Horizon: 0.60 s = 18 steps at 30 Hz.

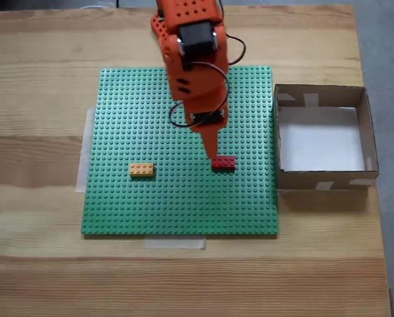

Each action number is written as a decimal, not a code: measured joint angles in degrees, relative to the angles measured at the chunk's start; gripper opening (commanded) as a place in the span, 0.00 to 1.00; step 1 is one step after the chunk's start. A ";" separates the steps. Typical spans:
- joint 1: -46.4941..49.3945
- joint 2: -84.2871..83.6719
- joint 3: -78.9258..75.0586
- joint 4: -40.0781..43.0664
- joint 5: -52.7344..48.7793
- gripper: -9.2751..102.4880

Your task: Pick the red lego block and put it in the box.

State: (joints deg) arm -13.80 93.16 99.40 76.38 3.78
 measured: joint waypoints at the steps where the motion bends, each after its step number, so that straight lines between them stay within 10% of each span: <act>1: 0.00 -0.70 -0.26 0.18 0.44 0.33; 18: -1.05 -15.56 -10.63 0.53 4.57 0.32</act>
State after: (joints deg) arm -14.85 77.61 88.77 76.90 8.35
